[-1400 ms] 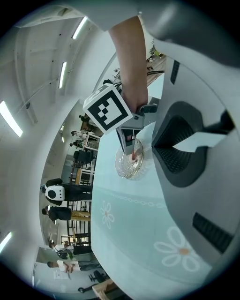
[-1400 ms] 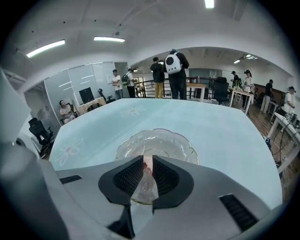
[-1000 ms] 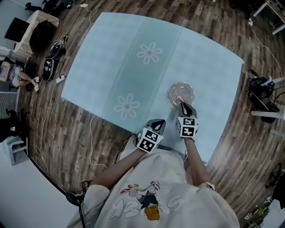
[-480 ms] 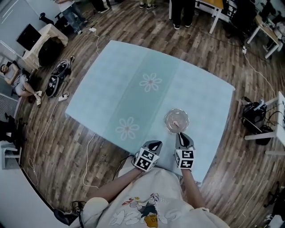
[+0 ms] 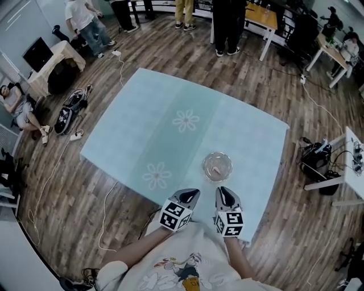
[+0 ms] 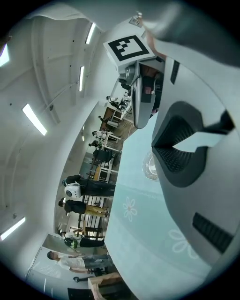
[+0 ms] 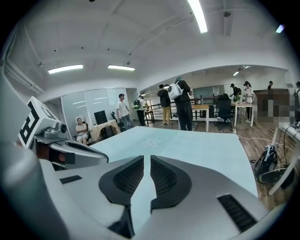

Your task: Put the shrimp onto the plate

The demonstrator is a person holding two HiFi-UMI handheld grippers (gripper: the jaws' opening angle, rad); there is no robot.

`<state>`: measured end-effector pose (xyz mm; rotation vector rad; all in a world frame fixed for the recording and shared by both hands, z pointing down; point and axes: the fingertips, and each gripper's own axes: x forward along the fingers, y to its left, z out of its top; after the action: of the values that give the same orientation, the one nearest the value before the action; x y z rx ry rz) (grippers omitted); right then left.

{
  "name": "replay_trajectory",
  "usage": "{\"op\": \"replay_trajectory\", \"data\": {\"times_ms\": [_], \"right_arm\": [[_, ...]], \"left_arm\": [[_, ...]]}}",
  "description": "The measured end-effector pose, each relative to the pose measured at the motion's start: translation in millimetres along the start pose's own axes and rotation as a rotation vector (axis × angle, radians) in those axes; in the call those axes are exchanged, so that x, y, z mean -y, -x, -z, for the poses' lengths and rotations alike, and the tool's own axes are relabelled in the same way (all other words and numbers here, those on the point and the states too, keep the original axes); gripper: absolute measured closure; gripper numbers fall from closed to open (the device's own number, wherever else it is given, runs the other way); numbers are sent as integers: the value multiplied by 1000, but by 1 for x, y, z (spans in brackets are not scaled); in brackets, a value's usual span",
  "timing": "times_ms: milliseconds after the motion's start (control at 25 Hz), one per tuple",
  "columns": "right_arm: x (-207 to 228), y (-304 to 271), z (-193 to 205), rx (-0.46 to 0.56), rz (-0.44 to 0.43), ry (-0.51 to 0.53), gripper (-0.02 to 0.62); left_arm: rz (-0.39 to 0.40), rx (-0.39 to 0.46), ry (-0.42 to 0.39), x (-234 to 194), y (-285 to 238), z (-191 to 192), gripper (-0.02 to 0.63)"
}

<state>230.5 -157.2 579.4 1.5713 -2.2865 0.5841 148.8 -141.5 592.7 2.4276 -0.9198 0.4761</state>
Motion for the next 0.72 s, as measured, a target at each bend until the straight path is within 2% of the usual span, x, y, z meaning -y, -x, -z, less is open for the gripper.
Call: {"op": "replay_trajectory", "data": {"times_ms": [200, 360, 400, 480, 720], "right_arm": [[-22, 29, -24, 70, -14, -65, 532], [-41, 49, -38, 113, -29, 8, 534], [-45, 51, -41, 121, -27, 40, 561], [-50, 52, -47, 131, -24, 74, 572], [-53, 53, -48, 142, -33, 56, 572]], "left_arm": [[33, 86, -13, 13, 24, -37, 598], [24, 147, -44, 25, 43, -56, 598], [19, 157, -52, 27, 44, -58, 598], [10, 163, -61, 30, 43, -57, 598], [-2, 173, -53, 30, 44, -51, 598]]}}
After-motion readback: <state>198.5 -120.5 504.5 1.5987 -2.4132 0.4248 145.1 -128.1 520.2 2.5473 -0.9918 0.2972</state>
